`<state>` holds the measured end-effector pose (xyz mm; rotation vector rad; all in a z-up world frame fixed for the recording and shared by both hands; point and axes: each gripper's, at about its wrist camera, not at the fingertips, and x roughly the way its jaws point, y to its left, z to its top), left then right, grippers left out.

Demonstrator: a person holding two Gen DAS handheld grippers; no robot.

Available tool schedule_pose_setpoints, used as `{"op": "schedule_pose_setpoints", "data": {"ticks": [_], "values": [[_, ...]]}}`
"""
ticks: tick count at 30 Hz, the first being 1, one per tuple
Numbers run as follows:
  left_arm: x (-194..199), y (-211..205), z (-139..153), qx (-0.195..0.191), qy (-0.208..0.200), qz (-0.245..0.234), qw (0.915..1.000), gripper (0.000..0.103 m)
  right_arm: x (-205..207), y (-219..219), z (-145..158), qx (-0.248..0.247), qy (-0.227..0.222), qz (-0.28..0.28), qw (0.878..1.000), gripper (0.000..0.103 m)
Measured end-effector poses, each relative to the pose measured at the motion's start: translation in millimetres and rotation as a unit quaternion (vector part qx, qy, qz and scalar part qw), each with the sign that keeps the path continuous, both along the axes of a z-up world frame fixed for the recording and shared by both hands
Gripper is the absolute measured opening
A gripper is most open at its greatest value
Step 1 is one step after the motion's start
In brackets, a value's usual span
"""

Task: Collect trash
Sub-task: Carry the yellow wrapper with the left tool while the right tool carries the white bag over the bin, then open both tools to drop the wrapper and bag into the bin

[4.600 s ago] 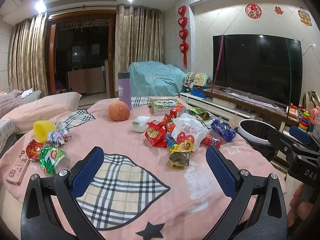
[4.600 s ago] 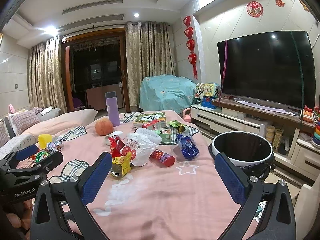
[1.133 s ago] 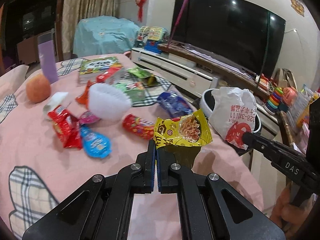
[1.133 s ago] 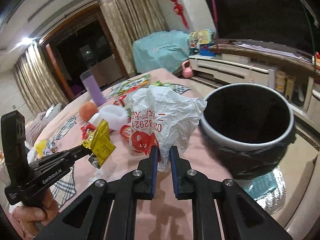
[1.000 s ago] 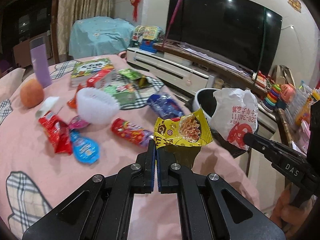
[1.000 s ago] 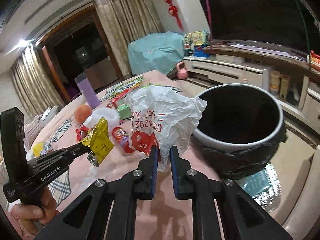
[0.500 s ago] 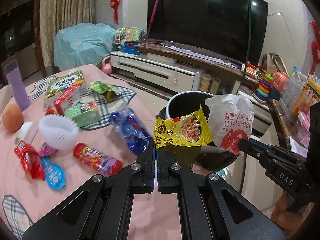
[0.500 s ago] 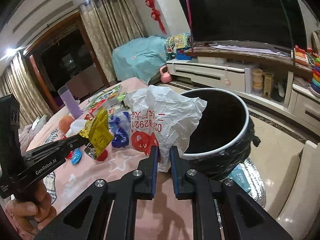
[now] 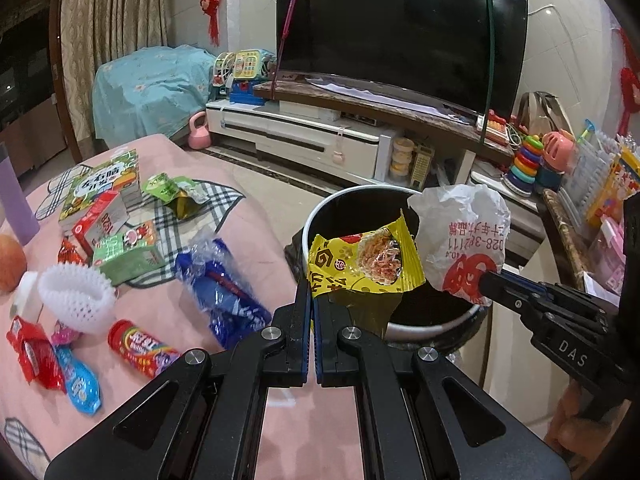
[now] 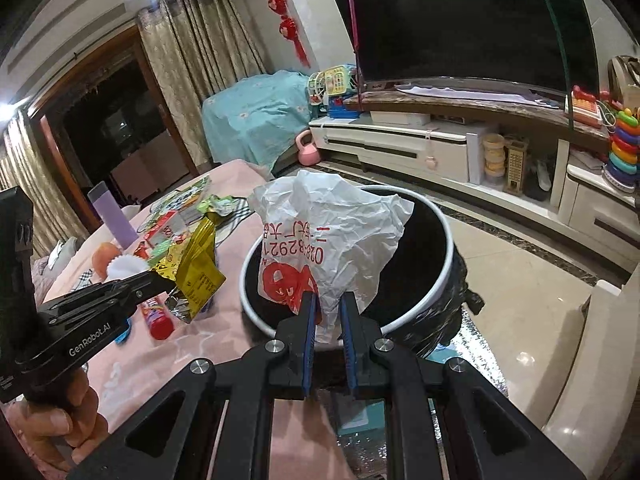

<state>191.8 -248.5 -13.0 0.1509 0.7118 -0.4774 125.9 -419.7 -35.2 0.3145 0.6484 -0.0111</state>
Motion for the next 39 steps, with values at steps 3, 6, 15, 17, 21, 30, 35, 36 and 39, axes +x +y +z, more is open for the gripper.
{"op": "schedule_pose_setpoints", "data": {"ticks": [3,6,15,17,21,30,35,36,39], "values": [[8.2,-7.9,0.9,0.002,0.005,-0.004,1.0,0.001,5.8,-3.6,-0.7,-0.003,0.007,0.001,1.0,0.013],[14.1,-16.2,1.0,0.01,0.005,-0.009,0.9999,0.001,11.7,-7.3,-0.1,-0.007,0.013,0.003,1.0,0.013],[33.9,-43.5,-3.2,0.033,0.03,-0.027,0.9986,0.001,28.8,-20.9,-0.9,-0.02,0.041,0.005,0.999,0.013],[37.6,-48.8,-5.0,0.039,0.039,-0.034,0.9979,0.001,32.5,-24.1,-1.0,-0.023,0.048,0.007,0.999,0.013],[41.8,-58.2,-7.6,0.046,0.049,-0.044,0.9968,0.001,39.3,-29.5,0.2,-0.025,0.056,0.012,0.998,0.013],[49.5,-67.6,-14.3,0.055,0.067,-0.049,0.995,0.003,49.7,-35.9,-1.1,-0.029,0.07,0.02,0.997,0.017],[49.9,-66.3,-15.2,0.058,0.069,-0.043,0.995,0.049,50.8,-42.1,-0.8,-0.025,0.073,0.015,0.997,0.018],[48.8,-65.5,-14.2,0.058,0.065,-0.04,0.9954,0.06,49.9,-42.9,-0.7,-0.023,0.072,0.013,0.997,0.02],[47.1,-63.5,-12.8,0.06,0.062,-0.037,0.9956,0.069,46.1,-46.3,1.2,-0.016,0.067,0.009,0.998,0.031]]}}
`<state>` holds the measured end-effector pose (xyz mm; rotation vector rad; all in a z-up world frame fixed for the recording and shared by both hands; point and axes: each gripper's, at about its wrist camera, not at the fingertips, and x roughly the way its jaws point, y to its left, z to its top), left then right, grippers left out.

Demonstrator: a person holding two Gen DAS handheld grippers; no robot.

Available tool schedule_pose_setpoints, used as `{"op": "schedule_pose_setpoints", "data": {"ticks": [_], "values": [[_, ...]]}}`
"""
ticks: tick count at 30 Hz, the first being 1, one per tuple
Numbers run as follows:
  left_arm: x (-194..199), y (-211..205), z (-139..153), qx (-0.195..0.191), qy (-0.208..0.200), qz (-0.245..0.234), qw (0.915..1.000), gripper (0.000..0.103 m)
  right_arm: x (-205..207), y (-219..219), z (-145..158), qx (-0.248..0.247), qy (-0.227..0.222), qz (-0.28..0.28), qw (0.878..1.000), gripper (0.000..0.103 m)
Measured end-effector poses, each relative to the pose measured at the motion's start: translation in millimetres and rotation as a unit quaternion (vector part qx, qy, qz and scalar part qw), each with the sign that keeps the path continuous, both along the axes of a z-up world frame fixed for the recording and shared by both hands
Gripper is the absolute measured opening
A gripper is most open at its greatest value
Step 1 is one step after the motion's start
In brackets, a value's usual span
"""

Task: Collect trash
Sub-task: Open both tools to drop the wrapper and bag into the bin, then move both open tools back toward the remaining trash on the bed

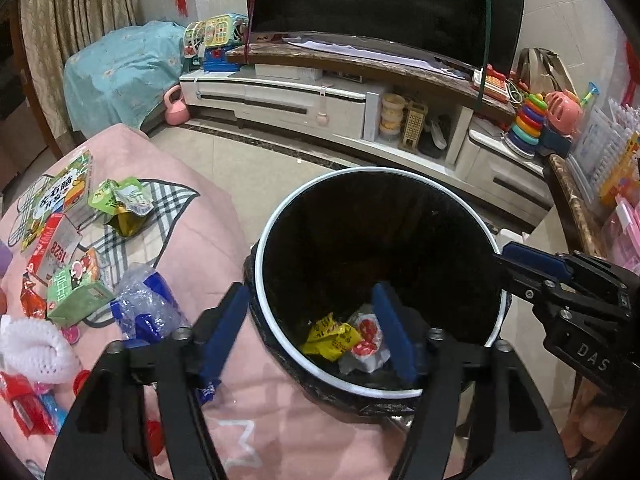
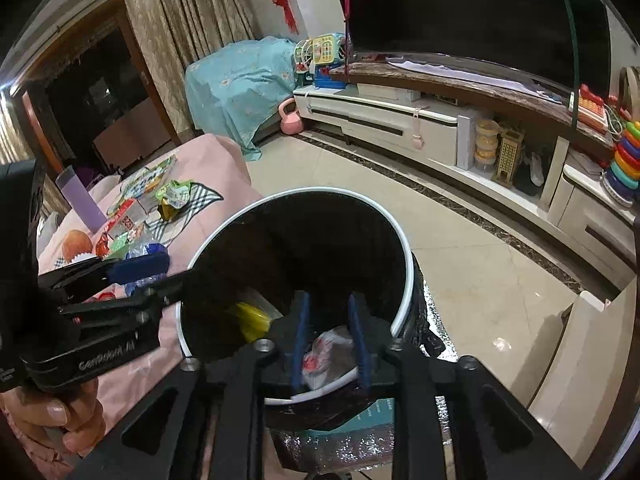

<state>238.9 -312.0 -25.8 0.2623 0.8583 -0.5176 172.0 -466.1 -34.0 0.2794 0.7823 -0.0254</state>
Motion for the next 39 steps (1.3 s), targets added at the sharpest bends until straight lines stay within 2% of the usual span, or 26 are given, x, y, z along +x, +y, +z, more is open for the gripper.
{"op": "schedule_pose_setpoints", "data": {"ticks": [3,8,12,15,17,22,28,39], "values": [[-1.4,1.9,0.5,-0.002,0.001,-0.001,1.0,0.07,-5.1,-1.1,1.9,0.002,-0.005,-0.007,1.0,0.037],[-6.0,10.7,2.7,-0.004,-0.003,0.006,1.0,0.07,-12.8,1.8,5.3,0.007,-0.01,-0.014,1.0,0.037],[-14.8,34.5,3.0,-0.023,-0.001,0.024,0.9994,0.071,-20.2,7.7,7.8,0.012,-0.016,-0.014,1.0,0.04],[-24.5,54.8,1.0,-0.033,0.0,0.036,0.9988,0.071,-26.3,16.1,9.0,0.023,-0.023,-0.011,0.999,0.051],[-34.1,72.8,-1.1,-0.041,0.001,0.047,0.9981,0.071,-30.2,25.2,8.9,0.03,-0.027,-0.005,0.999,0.055],[-52.9,110.7,-3.1,-0.053,-0.002,0.072,0.996,0.071,-38.5,53.8,5.7,0.05,-0.036,0.02,0.998,0.078],[-73.5,159.0,-5.2,-0.063,-0.003,0.11,0.9919,0.071,-44.0,92.3,1.9,0.059,-0.039,0.052,0.996,0.085],[-91.7,232.0,-12.6,-0.075,-0.002,0.175,0.9817,0.071,-43.9,159.3,-4.7,0.055,-0.036,0.118,0.991,0.086]]}}
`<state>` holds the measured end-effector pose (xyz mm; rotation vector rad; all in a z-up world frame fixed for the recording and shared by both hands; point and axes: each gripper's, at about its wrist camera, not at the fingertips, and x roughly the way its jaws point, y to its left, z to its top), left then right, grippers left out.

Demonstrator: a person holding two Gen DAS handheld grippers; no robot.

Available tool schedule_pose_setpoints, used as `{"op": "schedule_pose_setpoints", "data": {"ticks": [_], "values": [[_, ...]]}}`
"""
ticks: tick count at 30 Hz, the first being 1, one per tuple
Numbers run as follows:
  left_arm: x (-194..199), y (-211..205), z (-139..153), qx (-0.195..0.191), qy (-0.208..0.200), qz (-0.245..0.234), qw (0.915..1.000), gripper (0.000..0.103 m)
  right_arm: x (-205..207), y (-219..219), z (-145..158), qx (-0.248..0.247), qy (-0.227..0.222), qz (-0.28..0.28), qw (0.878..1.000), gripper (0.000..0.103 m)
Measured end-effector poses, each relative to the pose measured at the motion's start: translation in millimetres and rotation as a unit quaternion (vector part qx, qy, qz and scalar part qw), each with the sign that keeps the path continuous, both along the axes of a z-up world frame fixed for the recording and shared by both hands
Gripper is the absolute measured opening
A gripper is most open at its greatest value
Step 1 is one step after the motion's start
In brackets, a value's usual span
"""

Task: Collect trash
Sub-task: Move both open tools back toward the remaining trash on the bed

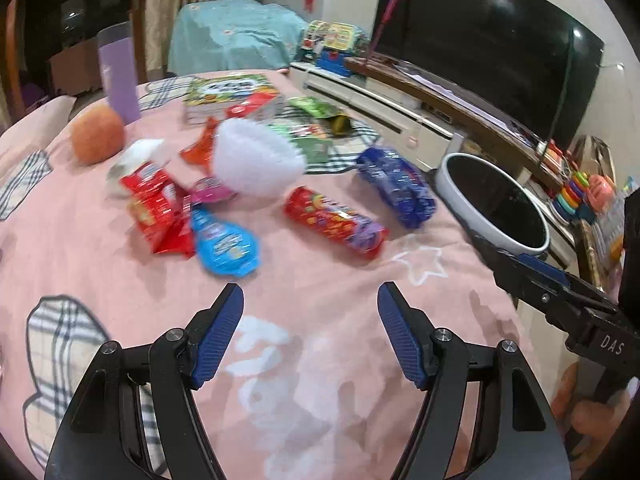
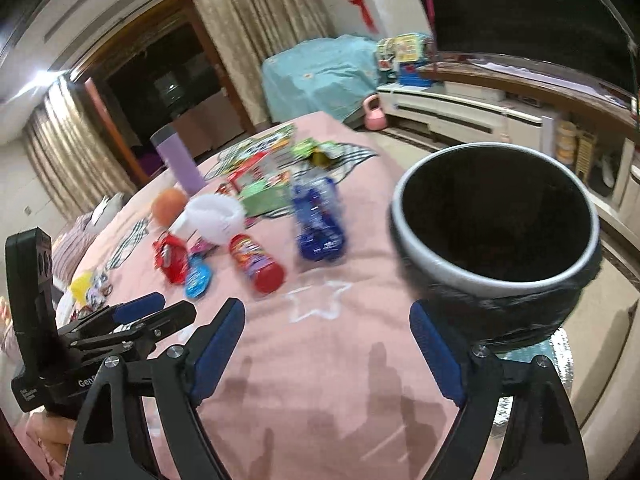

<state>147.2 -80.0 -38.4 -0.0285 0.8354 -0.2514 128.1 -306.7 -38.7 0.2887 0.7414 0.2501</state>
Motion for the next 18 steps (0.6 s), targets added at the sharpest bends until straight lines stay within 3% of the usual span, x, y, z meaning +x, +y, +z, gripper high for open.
{"op": "schedule_pose_setpoints", "data": {"ticks": [10,18], "values": [[-4.2,49.6,-11.6,-0.01,0.013,0.051,0.9986,0.071,5.1,33.4,-2.2,-0.014,0.001,0.031,0.999,0.086],[4.6,63.8,-19.3,-0.009,0.025,0.072,0.9971,0.071,15.7,42.7,-1.6,-0.019,0.0,0.04,0.999,0.086]]}}
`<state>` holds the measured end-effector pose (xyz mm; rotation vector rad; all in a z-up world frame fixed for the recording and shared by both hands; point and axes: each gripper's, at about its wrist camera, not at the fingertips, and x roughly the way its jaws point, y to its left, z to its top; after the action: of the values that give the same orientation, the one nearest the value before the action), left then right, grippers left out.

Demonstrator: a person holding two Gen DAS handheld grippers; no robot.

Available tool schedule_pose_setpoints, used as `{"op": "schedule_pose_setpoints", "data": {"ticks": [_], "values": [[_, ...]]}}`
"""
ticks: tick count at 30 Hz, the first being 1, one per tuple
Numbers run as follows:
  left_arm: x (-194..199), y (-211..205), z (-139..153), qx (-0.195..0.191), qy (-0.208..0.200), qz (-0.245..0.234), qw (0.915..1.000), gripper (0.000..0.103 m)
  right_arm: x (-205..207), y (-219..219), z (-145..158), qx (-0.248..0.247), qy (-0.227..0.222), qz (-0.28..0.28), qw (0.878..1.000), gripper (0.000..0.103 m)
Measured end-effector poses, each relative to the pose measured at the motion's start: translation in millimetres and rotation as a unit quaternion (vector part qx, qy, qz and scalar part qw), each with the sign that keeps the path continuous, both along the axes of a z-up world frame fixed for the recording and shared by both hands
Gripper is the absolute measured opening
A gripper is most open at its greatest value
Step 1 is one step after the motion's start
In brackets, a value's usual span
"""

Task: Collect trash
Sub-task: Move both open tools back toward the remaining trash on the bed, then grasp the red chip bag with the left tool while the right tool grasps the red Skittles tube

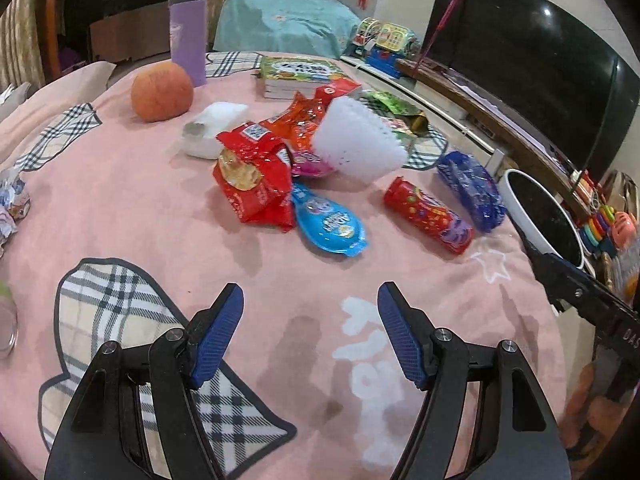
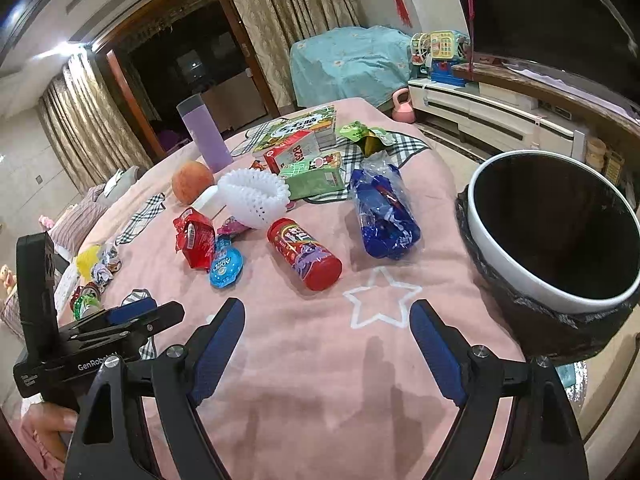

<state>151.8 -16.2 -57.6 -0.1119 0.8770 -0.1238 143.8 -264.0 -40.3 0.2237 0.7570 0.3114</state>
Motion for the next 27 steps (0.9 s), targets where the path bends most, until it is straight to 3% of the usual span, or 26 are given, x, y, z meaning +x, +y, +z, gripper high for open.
{"op": "schedule_pose_setpoints", "data": {"ticks": [16,27], "values": [[52.9,33.7,3.3,-0.024,-0.001,0.04,0.9989,0.071,31.5,55.1,-11.5,-0.018,0.001,0.07,0.997,0.084],[79.6,35.3,-8.8,-0.037,0.008,0.031,0.9988,0.068,65.6,60.7,-28.8,-0.055,0.016,0.064,0.996,0.082]]}}
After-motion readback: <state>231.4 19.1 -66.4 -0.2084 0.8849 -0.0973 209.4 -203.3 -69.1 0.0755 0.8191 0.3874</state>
